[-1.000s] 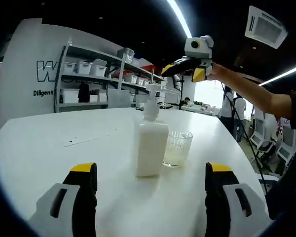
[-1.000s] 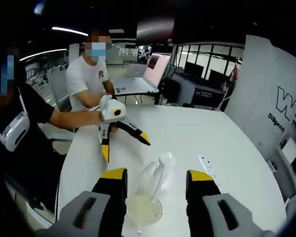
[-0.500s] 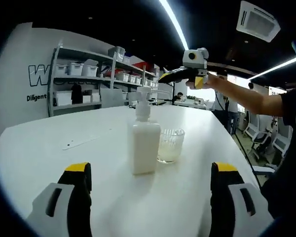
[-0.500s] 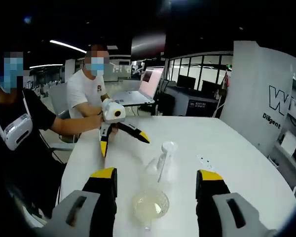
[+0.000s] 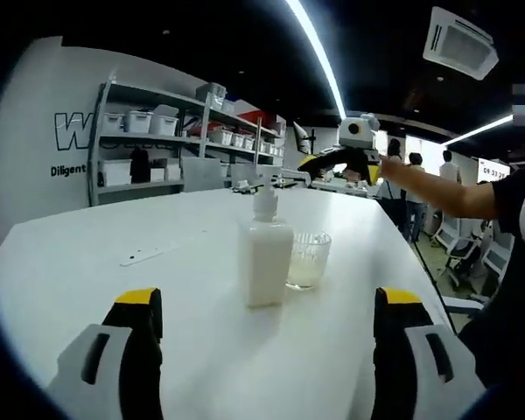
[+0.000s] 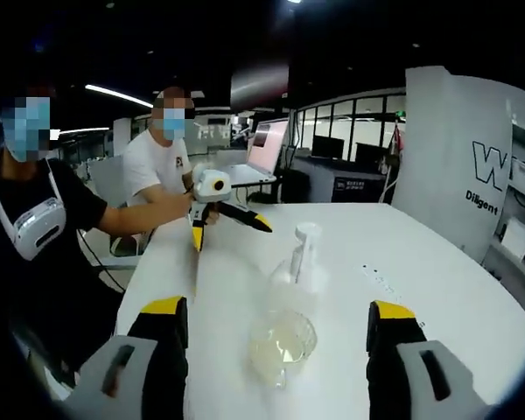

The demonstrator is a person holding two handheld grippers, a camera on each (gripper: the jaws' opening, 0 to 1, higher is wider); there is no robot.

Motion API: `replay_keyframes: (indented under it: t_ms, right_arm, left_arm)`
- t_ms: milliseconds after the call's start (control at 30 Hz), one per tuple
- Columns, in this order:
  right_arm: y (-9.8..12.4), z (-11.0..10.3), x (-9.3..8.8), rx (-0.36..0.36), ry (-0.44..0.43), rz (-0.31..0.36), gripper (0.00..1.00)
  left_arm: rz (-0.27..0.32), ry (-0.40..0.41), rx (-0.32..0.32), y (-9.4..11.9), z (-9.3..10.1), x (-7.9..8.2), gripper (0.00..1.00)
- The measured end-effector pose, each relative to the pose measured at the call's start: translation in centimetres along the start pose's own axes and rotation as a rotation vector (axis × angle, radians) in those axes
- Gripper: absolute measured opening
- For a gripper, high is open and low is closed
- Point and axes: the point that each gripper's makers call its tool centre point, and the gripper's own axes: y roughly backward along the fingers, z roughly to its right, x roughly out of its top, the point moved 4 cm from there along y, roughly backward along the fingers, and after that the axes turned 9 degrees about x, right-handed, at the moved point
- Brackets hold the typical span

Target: Hold the bottle steady, press the pump all the way down and release, and repeat the specified number of times to dispense into the cup

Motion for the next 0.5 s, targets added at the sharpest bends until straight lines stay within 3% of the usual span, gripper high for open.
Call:
replay_keyframes:
  t_ms: [267, 500]
  right_arm:
    - [0.7, -0.7, -2.3, -0.013, -0.013, 0.014, 0.96]
    - [1.1, -0.9, -3.3, -0.019, -0.012, 0.015, 0.99]
  left_arm:
    - [0.005, -0.041, -0.009, 0.2, -0.7, 0.3, 0.99]
    - [-0.008, -0.086, -0.016, 0.1, -1.5, 0.3, 0.99]
